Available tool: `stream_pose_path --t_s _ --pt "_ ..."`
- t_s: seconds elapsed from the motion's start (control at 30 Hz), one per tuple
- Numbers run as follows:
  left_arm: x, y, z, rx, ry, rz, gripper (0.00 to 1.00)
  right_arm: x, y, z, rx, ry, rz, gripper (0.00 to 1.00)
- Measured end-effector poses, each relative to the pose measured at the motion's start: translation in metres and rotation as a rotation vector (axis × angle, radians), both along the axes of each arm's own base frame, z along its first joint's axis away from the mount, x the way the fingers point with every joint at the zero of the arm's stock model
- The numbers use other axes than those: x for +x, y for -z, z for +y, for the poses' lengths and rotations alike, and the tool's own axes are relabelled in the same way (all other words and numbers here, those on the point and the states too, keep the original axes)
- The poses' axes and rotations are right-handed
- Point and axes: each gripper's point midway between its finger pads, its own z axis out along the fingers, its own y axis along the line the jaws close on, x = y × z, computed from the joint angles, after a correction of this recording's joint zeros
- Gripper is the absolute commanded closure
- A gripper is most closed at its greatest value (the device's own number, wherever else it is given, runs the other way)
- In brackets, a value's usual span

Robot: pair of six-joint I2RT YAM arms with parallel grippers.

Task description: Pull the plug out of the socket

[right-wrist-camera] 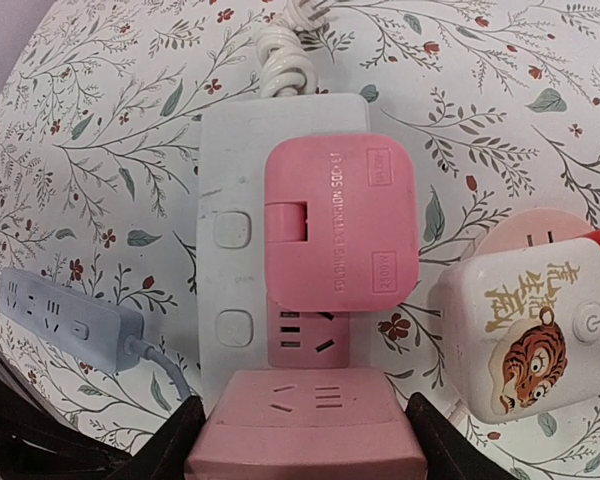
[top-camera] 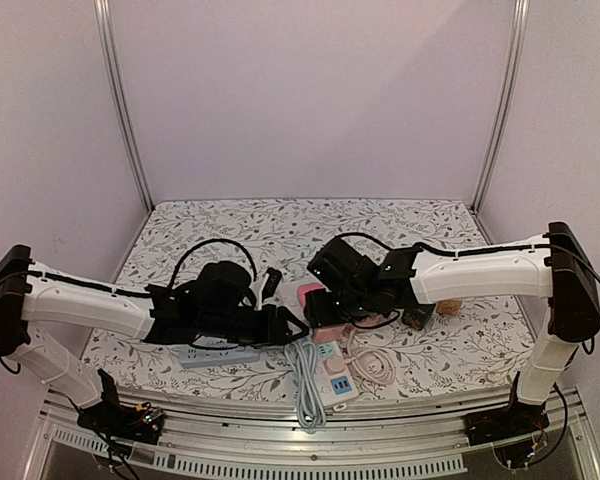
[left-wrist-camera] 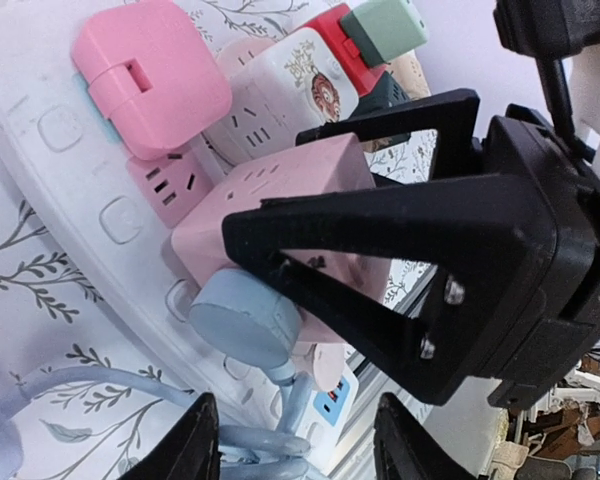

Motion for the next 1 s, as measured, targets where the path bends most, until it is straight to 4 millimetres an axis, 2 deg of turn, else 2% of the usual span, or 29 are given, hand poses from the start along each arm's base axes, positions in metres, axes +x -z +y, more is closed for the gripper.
stream_pose_path --t_s 0.13,0.3,0.67,0.8,1.0 --pt "0.002 0.001 -0.005 0.022 0.004 -0.008 0.47 0.0 0.0 0.0 0.0 0.0 0.0 1.0" --pt "0.004 0.011 -0.011 0.063 0.012 -0.009 0.48 -0.001 0.001 -0.002 -0.008 0.0 0.004 1.0" --pt "0.003 0.031 -0.022 0.131 0.02 -0.001 0.55 -0.002 0.004 -0.005 -0.021 0.006 0.012 1.0" --pt "0.002 0.039 -0.024 0.168 0.021 0.009 0.59 0.0 0.002 -0.003 -0.007 0.013 0.006 1.0" --pt "0.003 0.039 -0.029 0.202 0.016 0.001 0.72 0.002 0.002 -0.006 -0.013 0.029 -0.005 1.0"
